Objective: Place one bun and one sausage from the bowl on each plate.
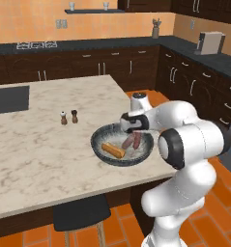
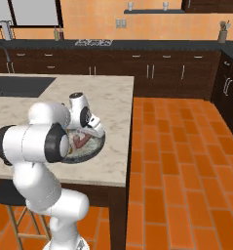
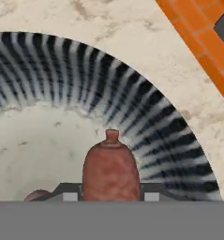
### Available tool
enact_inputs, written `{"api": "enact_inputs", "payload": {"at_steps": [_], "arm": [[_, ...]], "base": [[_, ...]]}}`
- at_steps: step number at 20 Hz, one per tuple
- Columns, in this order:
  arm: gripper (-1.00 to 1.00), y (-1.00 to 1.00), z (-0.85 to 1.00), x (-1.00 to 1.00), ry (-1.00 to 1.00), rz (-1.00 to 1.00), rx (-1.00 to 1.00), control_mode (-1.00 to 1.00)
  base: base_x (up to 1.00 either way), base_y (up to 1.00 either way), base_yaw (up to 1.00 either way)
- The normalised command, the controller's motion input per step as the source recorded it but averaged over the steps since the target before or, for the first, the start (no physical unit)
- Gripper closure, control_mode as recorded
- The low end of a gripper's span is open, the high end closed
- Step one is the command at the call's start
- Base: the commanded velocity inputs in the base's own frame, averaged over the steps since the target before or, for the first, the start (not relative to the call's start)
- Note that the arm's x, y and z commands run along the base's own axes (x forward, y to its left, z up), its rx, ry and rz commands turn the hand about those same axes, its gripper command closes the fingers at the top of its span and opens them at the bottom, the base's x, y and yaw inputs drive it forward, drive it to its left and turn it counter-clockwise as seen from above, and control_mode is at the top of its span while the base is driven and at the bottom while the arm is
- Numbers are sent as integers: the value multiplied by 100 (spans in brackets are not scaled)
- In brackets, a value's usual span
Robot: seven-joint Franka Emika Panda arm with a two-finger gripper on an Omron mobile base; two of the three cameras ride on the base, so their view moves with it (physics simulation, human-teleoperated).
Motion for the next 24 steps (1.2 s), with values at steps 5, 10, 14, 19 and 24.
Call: {"api": "enact_inputs", "payload": {"at_steps": [5,10,14,19,24], "arm": [[100,-2,100,-95,-45,1,9,-100],[100,0,58,-60,-24,7,1,100],[100,0,0,0,0,0,0,100],[100,0,0,0,0,0,0,100],[100,0,0,0,0,0,0,100]], "base": [[0,0,0],[-40,15,10],[-92,91,30],[-48,100,19],[-8,100,5]]}}
